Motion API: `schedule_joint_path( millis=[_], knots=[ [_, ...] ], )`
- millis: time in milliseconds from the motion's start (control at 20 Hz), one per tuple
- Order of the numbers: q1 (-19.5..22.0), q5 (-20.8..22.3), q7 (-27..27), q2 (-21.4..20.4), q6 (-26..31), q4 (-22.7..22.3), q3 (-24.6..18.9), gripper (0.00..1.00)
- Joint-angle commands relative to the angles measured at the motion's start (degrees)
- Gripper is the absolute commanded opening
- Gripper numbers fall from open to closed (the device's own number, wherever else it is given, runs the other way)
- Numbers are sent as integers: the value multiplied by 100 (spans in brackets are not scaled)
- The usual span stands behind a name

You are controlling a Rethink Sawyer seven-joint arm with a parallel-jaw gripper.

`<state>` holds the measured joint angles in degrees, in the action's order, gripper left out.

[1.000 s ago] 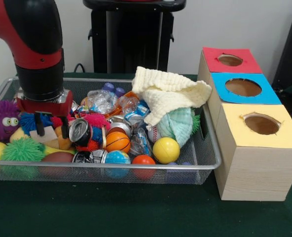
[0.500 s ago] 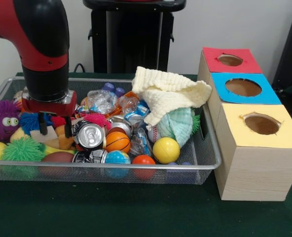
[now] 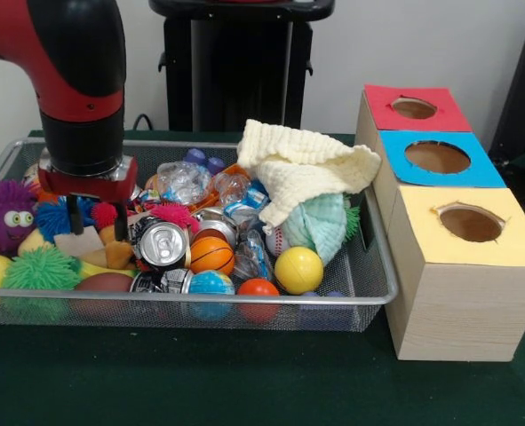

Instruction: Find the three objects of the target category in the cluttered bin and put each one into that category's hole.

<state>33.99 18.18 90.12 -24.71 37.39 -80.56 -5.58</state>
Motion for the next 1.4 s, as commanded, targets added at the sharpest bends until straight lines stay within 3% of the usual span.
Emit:
schedule_joint_path(
  millis=[50,350,650,900,1400],
  knots=[
    [-21,-447,701,-344,768,-586,-57,100],
    [97,-885,688,-462,834,-844,-286,100],
    [116,-1164,717,-339,463,-972,-375,100],
    [95,-1165,756,-204,-21,-1085,-312,100],
    [-173,-825,862,326,-575,-619,26,100]
  ],
)
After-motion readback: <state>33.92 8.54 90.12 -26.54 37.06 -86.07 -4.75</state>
